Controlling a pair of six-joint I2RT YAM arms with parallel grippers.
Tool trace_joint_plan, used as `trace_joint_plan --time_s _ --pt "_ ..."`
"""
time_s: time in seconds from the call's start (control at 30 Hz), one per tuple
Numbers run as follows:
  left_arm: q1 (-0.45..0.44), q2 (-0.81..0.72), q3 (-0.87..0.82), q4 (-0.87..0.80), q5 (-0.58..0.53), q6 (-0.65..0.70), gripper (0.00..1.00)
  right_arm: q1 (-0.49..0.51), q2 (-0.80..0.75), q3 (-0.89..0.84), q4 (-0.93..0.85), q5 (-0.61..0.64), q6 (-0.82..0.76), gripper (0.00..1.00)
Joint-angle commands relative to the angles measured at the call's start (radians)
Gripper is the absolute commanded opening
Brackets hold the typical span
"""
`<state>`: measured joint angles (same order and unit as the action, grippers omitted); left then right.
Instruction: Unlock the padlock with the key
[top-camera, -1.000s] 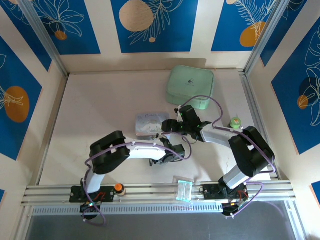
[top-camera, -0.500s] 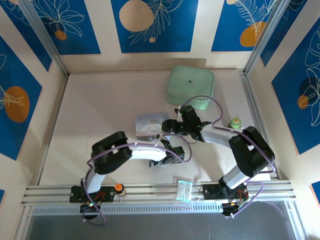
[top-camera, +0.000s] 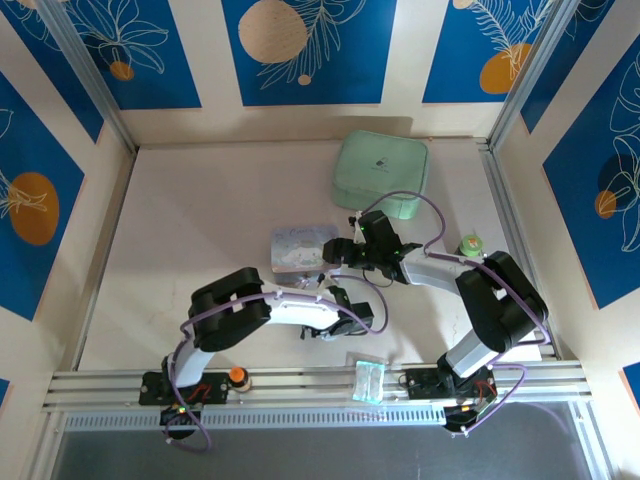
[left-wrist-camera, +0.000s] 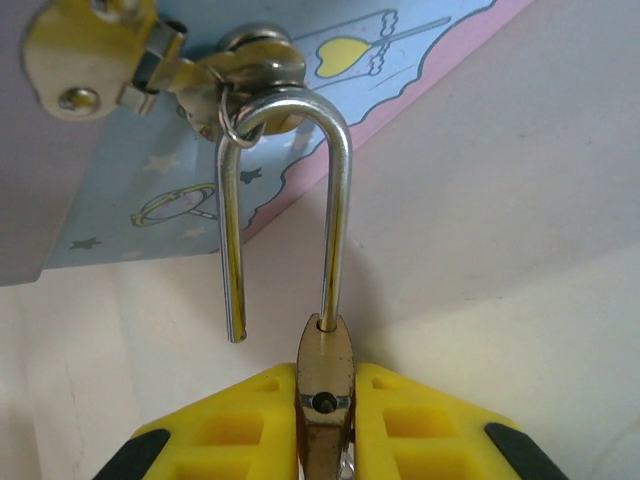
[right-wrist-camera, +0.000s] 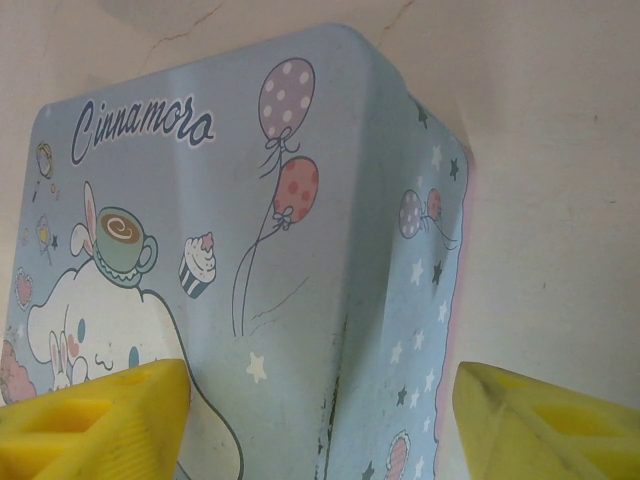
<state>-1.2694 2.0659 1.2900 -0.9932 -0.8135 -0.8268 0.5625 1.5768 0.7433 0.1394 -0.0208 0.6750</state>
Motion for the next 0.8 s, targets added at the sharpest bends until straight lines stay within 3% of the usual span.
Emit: trace_joint_plan --time_s 0.0,0.1,0.2,0.33,0.6,0.73,0.77 --pt "0.001 -0.017 -0.016 0.045 0.01 0.057 0.17 -0.004 0.046 -0.022 -0.108 0.025 -0.003 0.69" --pt "-0.005 -0.047 -0.031 0.064 0.036 0.061 0.21 -0.006 0.042 -0.023 -0.109 0.027 -0.003 0.69" --pt "-0.014 -0.08 -0.04 0.081 0.052 0.067 0.32 -0.009 0.042 -0.021 -0.11 0.027 -0.002 0.69" --pt "-0.016 -0.134 -0.052 0.112 0.068 0.083 0.36 -0.01 0.038 -0.017 -0.113 0.022 -0.005 0.69" --pt "0.012 -0.301 -0.084 0.183 0.123 0.143 0.69 -0.013 -0.024 0.013 -0.139 0.019 -0.048 0.73" --pt "0.064 -0.46 -0.152 0.285 0.205 0.224 1.0 -0.013 -0.088 0.02 -0.156 0.036 -0.083 0.83" --pt "0.082 -0.499 -0.164 0.298 0.216 0.246 0.99 -0.01 -0.107 0.023 -0.175 0.053 -0.089 0.99"
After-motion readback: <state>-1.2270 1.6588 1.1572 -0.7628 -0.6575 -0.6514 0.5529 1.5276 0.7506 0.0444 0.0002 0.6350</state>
